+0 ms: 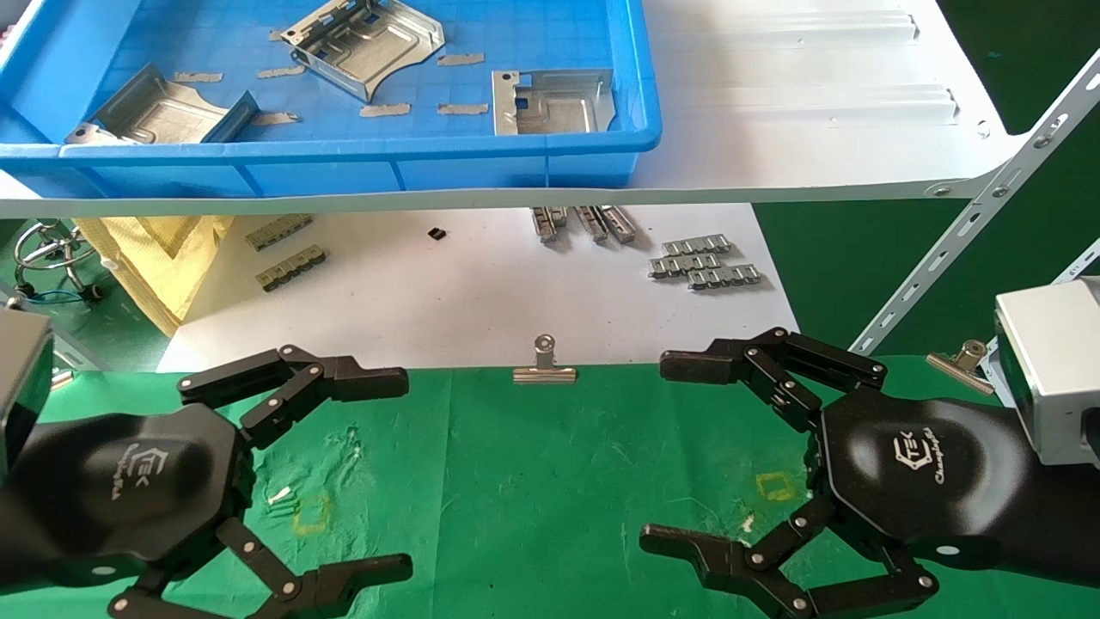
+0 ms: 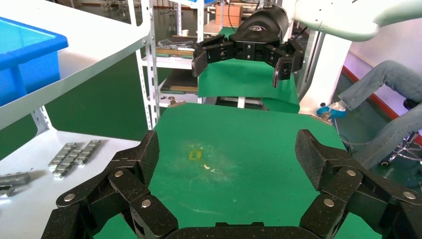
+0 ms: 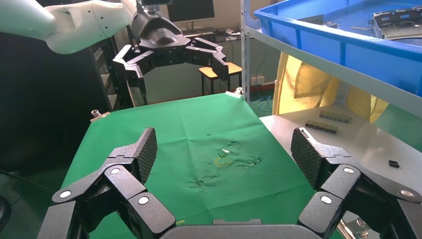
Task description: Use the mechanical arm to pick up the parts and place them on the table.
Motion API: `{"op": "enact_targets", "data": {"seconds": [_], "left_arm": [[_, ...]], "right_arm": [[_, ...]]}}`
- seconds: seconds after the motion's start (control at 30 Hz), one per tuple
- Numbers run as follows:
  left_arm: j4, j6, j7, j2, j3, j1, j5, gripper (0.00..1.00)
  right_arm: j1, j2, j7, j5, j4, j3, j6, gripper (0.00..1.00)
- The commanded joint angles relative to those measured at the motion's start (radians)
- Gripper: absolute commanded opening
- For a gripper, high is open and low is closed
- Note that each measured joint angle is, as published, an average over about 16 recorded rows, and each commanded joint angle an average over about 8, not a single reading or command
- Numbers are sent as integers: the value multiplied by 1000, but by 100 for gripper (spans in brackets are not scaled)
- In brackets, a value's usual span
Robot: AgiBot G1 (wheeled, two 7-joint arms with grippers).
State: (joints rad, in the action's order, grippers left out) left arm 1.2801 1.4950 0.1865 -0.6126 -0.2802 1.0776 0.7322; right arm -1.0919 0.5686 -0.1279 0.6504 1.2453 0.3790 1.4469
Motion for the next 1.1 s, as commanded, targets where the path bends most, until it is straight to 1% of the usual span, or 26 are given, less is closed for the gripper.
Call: {"op": "enact_targets", "data": {"seconds": [0.03,1.1], "left_arm": [[0,0,0,0,0,0,0,100],[0,0,0,0,0,0,0,100]], "right_arm": [[0,0,0,0,0,0,0,100],[0,0,0,0,0,0,0,100]]}}
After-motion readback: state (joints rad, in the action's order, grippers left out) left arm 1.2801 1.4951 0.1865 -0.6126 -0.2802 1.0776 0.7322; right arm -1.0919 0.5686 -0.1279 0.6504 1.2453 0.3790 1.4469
